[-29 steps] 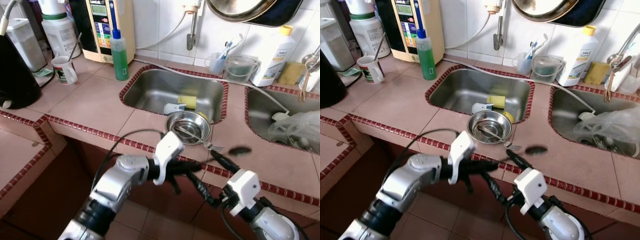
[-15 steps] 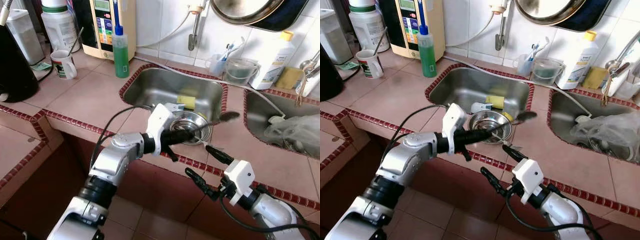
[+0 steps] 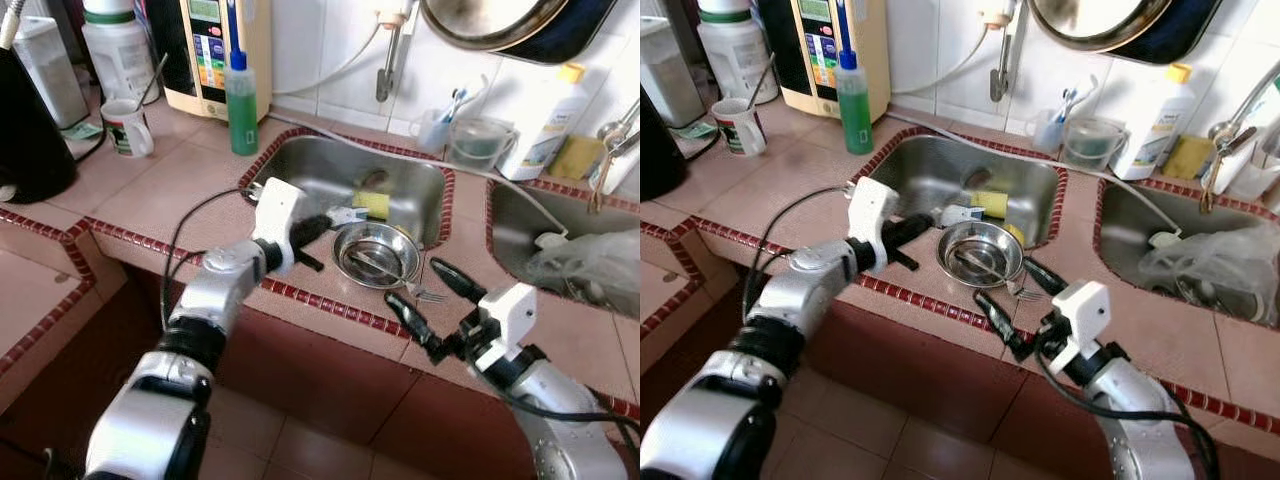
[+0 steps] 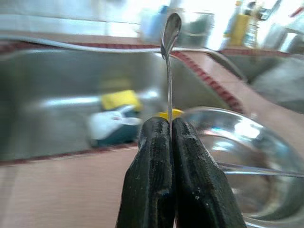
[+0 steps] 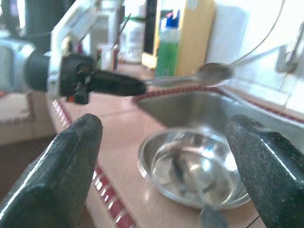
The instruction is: Kitchen organization
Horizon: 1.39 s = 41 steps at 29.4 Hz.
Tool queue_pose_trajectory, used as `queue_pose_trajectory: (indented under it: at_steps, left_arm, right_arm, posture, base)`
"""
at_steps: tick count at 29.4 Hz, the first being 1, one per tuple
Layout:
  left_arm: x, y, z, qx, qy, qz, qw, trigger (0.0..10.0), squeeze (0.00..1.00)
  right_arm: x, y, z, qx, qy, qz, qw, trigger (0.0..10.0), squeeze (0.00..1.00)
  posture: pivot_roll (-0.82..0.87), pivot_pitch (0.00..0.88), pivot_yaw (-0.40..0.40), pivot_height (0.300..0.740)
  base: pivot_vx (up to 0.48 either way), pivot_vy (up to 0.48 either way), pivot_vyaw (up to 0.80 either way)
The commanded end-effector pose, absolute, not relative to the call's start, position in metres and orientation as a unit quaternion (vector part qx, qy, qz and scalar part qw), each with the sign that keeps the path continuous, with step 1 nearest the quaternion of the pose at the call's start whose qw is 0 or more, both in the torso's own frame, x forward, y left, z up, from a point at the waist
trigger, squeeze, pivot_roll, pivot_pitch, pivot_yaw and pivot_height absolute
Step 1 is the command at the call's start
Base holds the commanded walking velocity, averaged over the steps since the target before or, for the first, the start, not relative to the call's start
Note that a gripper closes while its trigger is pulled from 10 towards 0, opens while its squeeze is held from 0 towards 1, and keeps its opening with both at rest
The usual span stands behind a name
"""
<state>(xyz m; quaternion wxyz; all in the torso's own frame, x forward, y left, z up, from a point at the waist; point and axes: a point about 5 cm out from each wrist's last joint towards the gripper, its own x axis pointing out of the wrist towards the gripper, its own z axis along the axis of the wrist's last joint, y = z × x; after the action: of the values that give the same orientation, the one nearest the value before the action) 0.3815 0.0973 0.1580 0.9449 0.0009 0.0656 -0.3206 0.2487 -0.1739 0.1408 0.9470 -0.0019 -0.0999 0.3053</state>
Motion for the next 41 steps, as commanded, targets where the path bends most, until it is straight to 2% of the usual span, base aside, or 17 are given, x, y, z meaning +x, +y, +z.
queue_pose_trajectory:
  at_steps: [1, 6, 7, 12, 23, 29, 33, 41]
  left_arm:
    - [0.387, 0.098, 0.164, 0.017, 0.057, -0.311, 0.949, 10.0, 0.0]
    - [0.393, 0.106, 0.167, 0.035, 0.046, -0.284, 0.957, 10.0, 0.0]
    - [0.396, 0.107, 0.168, 0.047, 0.044, -0.272, 0.96, 10.0, 0.0]
    - [0.399, 0.102, 0.174, 0.052, 0.031, -0.264, 0.963, 10.0, 0.0]
    - [0.398, 0.101, 0.178, 0.006, -0.01, -0.267, 0.964, 10.0, 0.0]
    - [0.388, 0.101, 0.162, -0.012, -0.014, -0.28, 0.96, 10.0, 0.0]
    - [0.382, 0.102, 0.151, -0.015, -0.001, -0.291, 0.957, 10.0, 0.0]
    - [0.381, 0.095, 0.153, -0.024, -0.001, -0.312, 0.95, 10.0, 0.0]
  right_arm:
    - [0.252, -0.176, 0.154, 0.008, -0.121, 0.29, 0.949, 10.0, 0.0]
    - [0.261, -0.178, 0.163, -0.001, -0.13, 0.242, 0.961, 10.0, 0.0]
    - [0.27, -0.184, 0.162, -0.035, -0.121, 0.193, 0.973, 10.0, 0.0]
    - [0.281, -0.193, 0.162, -0.028, -0.109, 0.125, 0.986, 10.0, 0.0]
    - [0.284, -0.178, 0.178, 0.009, -0.161, 0.069, 0.985, 10.0, 0.0]
    - [0.292, -0.169, 0.178, 0.009, -0.155, 0.069, 0.985, 10.0, 0.0]
    - [0.293, -0.155, 0.177, 0.017, -0.149, 0.109, 0.983, 10.0, 0.0]
    - [0.294, -0.143, 0.175, 0.015, -0.141, 0.144, 0.979, 10.0, 0.0]
  posture:
    - [-0.04, 0.0, -0.034, 0.74]
    - [-0.05, 0.0, -0.011, 0.74]
    - [-0.06, 0.0, 0.003, 0.74]
    - [-0.06, 0.0, 0.021, 0.74]
    - [-0.05, 0.0, 0.032, 0.74]
    - [-0.02, 0.0, 0.007, 0.74]
    - [0.02, 0.0, -0.034, 0.74]
    - [0.03, 0.0, -0.049, 0.74]
  base:
    - [0.0, 0.0, 0.0]
    - [0.0, 0.0, 0.0]
    - [0.0, 0.0, 0.0]
    - [0.0, 0.0, 0.0]
    - [0.0, 0.0, 0.0]
    - [0.0, 0.0, 0.0]
    - [0.0, 0.0, 0.0]
    - [0.0, 0.0, 0.0]
